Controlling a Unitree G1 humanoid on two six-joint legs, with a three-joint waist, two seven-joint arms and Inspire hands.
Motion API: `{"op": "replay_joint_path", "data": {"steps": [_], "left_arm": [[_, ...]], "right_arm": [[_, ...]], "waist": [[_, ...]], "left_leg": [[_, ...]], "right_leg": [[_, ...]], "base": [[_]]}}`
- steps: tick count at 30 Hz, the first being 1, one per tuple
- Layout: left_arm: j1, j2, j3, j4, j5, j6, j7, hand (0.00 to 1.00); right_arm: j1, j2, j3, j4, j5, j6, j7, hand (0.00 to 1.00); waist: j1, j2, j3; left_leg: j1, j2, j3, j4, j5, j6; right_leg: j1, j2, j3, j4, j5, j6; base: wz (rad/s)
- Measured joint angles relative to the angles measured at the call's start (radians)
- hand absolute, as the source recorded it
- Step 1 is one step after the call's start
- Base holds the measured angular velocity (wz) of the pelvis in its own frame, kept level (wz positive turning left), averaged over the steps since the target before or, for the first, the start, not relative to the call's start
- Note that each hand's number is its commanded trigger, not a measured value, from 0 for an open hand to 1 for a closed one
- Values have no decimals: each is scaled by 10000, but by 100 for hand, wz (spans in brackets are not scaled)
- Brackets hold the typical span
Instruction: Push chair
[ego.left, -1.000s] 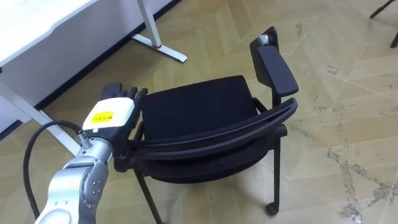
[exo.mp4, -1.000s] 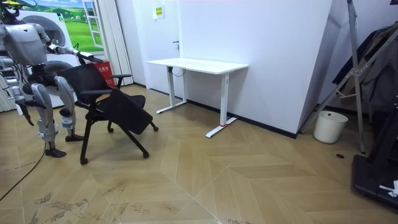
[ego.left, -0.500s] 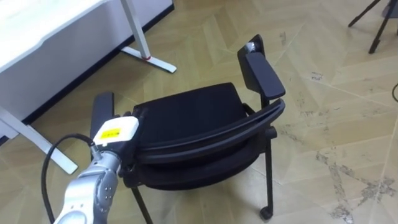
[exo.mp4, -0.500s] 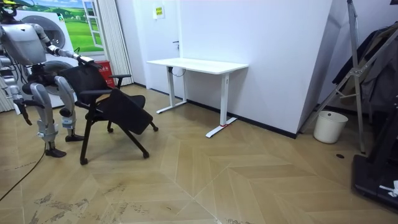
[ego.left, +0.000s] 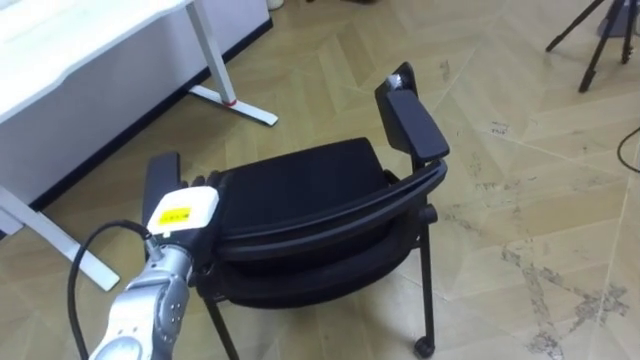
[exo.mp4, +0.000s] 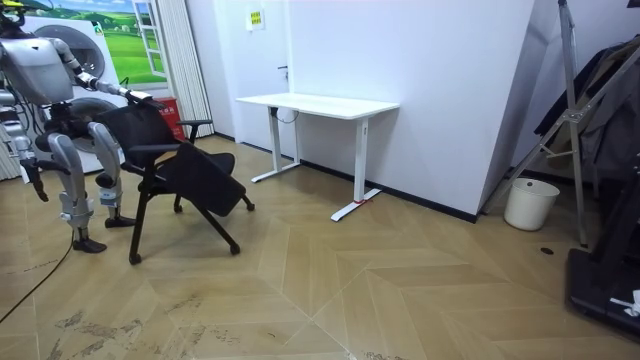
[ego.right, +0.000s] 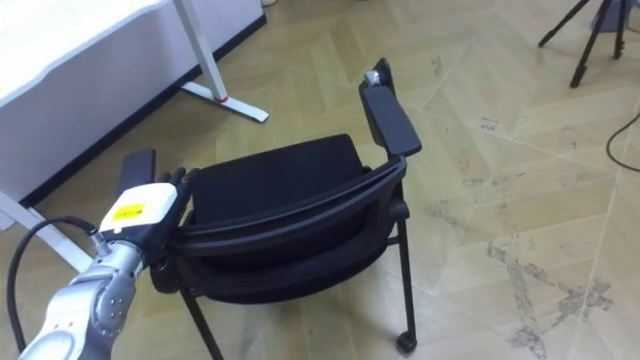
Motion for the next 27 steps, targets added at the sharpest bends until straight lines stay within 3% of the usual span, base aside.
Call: {"op": "replay_joint_path", "data": {"steps": [3,4,6,21,27], "left_arm": [[-49,-6,0,448,-10,-79,328,0],[-67,-5,21,541,-25,-79,391,11],[-74,-4,47,660,-65,-78,489,100],[29,438,-60,1088,-142,-466,802,100],[41,298,-57,1483,-143,-597,1463,100]], "right_arm": [[213,-4,-17,-372,-66,81,-77,0],[252,-6,-18,-458,-119,85,-81,0],[289,-12,-20,-585,-219,184,-159,0],[407,-21,-326,-811,-411,284,-486,0],[415,-20,-402,-810,-409,321,-582,0]], "waist": [[5,1,-1],[-2,0,-2],[-23,-3,-5],[-312,12,-33],[-406,-57,-161]], "left_leg": [[233,-1,123,-160,34,6],[295,1,170,-239,63,7],[334,3,242,-337,97,6],[477,11,348,-344,115,19],[480,22,423,-357,118,24]], "right_leg": [[55,-1,126,97,-51,14],[55,4,175,106,-49,19],[54,15,254,111,-34,33],[47,21,392,247,22,-5],[36,37,473,258,51,-8]], "base": [[-13],[-17],[-12],[-2],[-4]]}}
